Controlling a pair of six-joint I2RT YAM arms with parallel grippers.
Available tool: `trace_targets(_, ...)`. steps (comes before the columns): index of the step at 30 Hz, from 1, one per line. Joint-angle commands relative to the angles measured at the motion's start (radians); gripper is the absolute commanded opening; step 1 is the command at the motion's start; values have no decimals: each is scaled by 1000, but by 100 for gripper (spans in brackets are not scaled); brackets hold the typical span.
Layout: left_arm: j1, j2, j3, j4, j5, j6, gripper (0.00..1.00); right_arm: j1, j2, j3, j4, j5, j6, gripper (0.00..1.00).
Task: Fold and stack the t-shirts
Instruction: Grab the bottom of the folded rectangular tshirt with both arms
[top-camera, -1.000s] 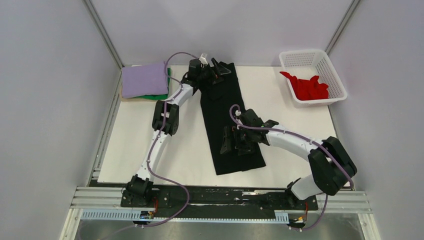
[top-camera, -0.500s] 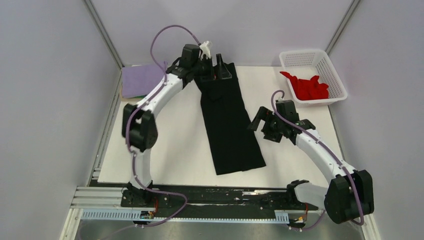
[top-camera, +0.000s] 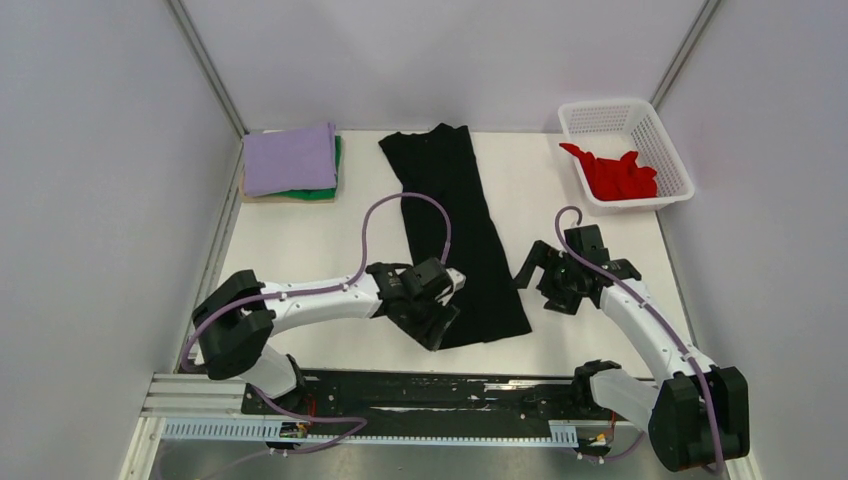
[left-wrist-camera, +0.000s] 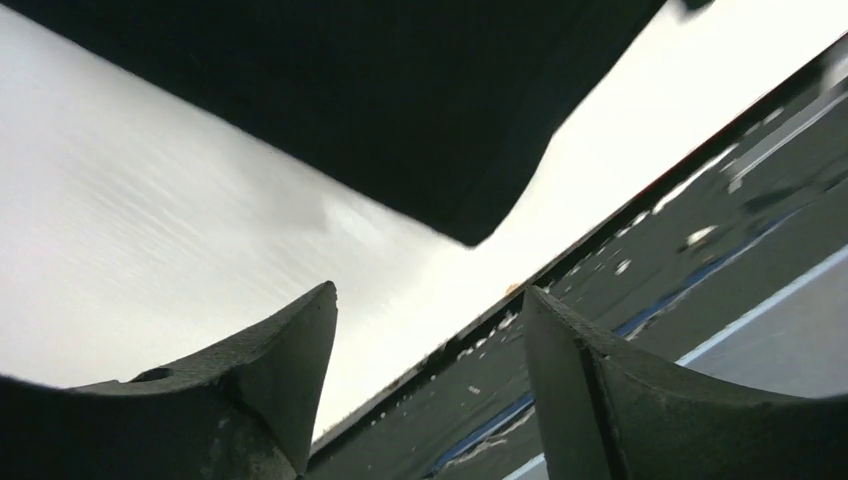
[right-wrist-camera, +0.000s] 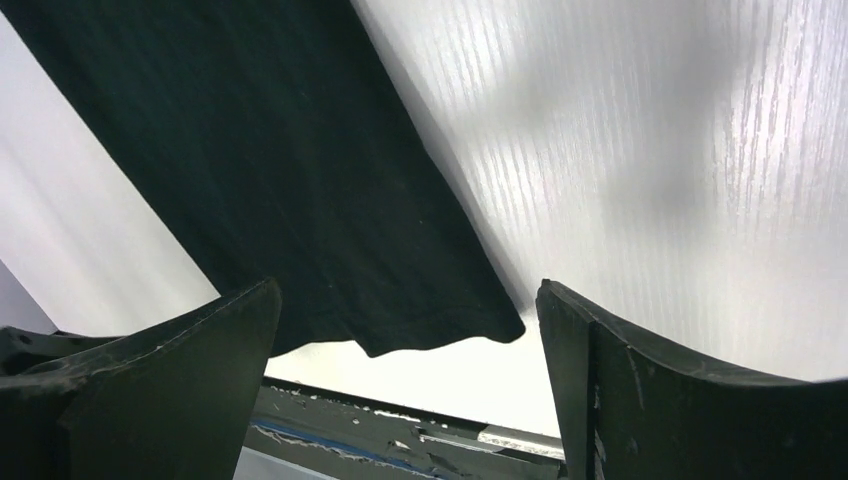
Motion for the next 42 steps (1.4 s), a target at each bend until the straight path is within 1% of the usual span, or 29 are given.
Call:
trace_targets(1,-86,-15,-29,35,-92,-29,71,-6,-25,-17,-5,-17,0,100)
trace_targets(3,-107,3,-28,46,-85,-21,66,-6,-23,-20,-5,-34,6,100)
trace_targets(8,-119,67,-22,46,-90,-9,62,-6,-36,-45,-7,-42,26,99)
trace_targets(11,-126,103,-9,37,-90,5,57,-6,-52,-60,-8,-44,43,98)
trace_targets(14,-133,145,-7,50,-87,9,56,-6,-67,-71,-9,-32,57,98)
trace_targets(19,-134,202,13,88,-82,-18,43,-6,-64,-88,-10,-31,74,96)
trace_targets(23,-135,236,26,84,-90,-38,36,-6,-55,-105,-8,-27,80,94)
trace_targets(25,-134,246,28,83,-98,-50,27,-6,-49,-114,-9,-29,87,92)
trace_targets(26,-134,249,28,83,-100,-56,20,-6,-45,-119,-7,-29,89,90)
trace_targets(27,-134,250,30,82,-101,-60,16,-6,-41,-121,-7,-32,89,87)
trace_targets(28,-134,251,34,73,-101,-67,6,-6,-37,-122,-6,-38,88,85)
trace_targets(30,-134,248,37,45,-128,-78,0,-5,-34,-131,-7,-40,91,79)
trace_targets(31,-134,240,34,33,-133,-84,0,-5,-34,-136,-2,-38,96,74)
trace_targets(34,-134,212,0,20,-137,-98,0,-5,-20,-156,20,-64,98,65)
trace_targets(42,-134,187,-47,0,-138,-162,0,32,18,-204,53,-82,115,53)
